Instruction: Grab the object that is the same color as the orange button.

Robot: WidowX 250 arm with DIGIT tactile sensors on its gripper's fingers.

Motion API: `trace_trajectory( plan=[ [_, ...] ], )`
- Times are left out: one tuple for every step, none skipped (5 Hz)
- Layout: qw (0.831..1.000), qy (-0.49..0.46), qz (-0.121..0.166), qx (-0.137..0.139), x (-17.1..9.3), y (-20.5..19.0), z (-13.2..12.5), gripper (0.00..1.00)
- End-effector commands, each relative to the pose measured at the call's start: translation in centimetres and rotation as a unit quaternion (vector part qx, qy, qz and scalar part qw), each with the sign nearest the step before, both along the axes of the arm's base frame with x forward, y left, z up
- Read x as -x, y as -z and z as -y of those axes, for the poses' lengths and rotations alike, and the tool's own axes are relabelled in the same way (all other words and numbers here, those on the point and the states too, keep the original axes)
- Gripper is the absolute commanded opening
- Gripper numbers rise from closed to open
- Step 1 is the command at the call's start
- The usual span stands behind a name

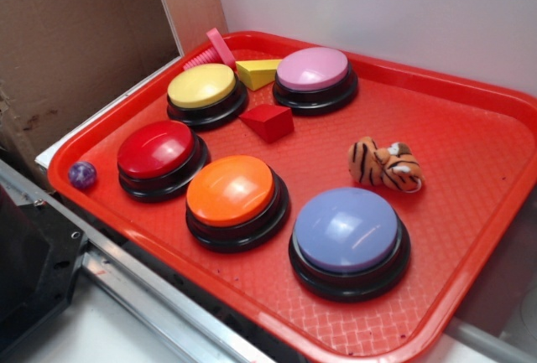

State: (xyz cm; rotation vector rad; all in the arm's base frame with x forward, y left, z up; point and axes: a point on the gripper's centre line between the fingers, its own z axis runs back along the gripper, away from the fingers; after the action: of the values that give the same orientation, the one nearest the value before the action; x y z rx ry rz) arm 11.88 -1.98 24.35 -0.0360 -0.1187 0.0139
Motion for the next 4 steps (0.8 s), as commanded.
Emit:
trace_trajectory(
  plan=[
    [1.0, 0.0, 0.0, 0.0, 0.0, 0.0, 0.0, 1.0],
    [0.999, 0.052, 0.001, -0.002, -2.6, 1.5, 2.0, 1.0],
    [0.996, 0.088, 0.024, -0.016, -5.4, 3.3, 4.5, 1.0],
    [0.983, 0.174, 0.059, -0.004, -8.3, 6.2, 8.1, 1.0]
  ],
)
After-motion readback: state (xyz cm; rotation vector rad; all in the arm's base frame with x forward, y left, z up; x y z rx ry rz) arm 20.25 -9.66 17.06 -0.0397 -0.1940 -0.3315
